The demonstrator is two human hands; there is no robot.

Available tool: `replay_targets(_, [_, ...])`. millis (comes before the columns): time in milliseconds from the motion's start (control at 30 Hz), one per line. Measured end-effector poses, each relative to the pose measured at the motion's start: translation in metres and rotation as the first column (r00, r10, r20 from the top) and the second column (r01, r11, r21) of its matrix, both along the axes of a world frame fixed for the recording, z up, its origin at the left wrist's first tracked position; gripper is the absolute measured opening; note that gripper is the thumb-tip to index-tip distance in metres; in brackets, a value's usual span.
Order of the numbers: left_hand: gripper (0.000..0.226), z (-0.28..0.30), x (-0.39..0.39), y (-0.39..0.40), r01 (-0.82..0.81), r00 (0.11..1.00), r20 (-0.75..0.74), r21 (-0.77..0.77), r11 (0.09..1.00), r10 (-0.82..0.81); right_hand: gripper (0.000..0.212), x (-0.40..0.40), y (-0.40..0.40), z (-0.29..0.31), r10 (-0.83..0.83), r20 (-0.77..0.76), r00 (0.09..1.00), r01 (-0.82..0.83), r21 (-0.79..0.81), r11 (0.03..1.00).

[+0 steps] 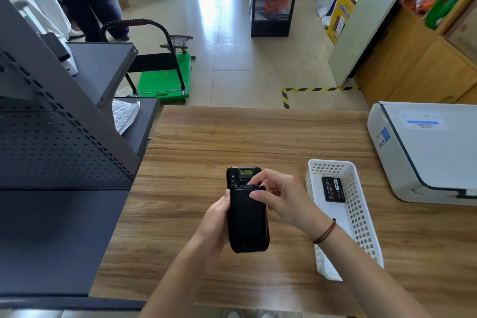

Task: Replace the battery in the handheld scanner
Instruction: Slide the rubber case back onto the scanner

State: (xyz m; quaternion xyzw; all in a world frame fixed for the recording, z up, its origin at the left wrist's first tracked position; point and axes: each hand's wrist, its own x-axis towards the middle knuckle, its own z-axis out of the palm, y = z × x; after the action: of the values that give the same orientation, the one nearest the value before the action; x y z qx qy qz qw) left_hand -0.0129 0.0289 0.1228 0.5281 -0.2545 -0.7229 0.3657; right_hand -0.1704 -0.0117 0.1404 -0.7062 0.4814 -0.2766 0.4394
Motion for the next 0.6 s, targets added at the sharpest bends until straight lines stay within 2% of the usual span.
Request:
replay_targets(200, [0.04, -0.0011, 0.0002, 0.0006, -0.004, 0.999, 0.039, -0.023, 1.0, 0.005, 0.007, 0.0027, 0.0025, 0.0027, 0.012, -0.049, 0.999, -0.017, -0.087, 0.996])
replay_targets(600, [0.045, 0.0021, 0.0018, 0.0043, -0.021, 0.999, 0.046, -0.014, 1.0, 0.021, 0.008, 0.0037, 0.0089, -0.0023, 0.009, -0.018, 1.0, -0.01, -0.045, 0.999])
